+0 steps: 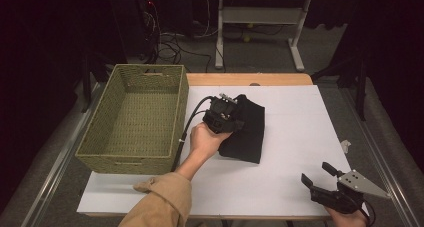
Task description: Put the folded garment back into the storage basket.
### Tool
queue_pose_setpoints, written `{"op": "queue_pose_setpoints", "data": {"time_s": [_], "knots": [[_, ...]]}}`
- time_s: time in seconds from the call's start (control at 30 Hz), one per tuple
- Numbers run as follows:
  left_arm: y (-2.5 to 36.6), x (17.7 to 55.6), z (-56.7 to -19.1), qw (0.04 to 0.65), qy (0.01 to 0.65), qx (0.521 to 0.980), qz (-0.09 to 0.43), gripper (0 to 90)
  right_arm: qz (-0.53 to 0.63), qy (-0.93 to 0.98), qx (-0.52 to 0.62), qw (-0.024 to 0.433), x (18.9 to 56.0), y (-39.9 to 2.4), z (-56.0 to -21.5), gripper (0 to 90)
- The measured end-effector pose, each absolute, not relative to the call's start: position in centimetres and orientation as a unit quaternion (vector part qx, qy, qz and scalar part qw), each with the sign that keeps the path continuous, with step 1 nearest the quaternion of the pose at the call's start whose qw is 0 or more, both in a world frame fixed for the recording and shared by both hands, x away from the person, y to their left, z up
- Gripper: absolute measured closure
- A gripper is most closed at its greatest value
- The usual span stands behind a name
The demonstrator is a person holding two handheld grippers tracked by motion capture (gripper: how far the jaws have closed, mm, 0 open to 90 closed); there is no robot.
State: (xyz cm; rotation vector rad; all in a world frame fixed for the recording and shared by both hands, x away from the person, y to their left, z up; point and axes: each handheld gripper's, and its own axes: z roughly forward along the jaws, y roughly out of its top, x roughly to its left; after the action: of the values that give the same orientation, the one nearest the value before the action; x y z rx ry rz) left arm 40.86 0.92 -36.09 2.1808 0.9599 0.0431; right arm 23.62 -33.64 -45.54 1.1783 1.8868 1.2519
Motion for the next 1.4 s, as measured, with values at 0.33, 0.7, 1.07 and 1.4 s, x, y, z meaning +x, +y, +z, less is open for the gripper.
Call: {"op": "queue_pose_setpoints", "data": {"time_s": [0.33,0.7,1.07,1.4], "knots": [[1.5,39.9,-35.1,0.374,0.362,0.853,0.016,66.1,0.466,0.707,0.445,0.292,23.8,-33.7,-45.6,18.2],[3.0,39.1,-33.9,0.383,0.36,0.85,0.017,66.1,0.466,0.708,0.445,0.287,23.8,-33.7,-45.7,18.3],[4.5,38.5,-33.2,0.389,0.365,0.846,0.022,66.0,0.466,0.709,0.446,0.286,23.7,-33.7,-45.7,18.3],[5.3,38.0,-32.8,0.399,0.365,0.841,0.017,66.0,0.465,0.709,0.447,0.284,23.8,-33.7,-45.7,18.3]]}}
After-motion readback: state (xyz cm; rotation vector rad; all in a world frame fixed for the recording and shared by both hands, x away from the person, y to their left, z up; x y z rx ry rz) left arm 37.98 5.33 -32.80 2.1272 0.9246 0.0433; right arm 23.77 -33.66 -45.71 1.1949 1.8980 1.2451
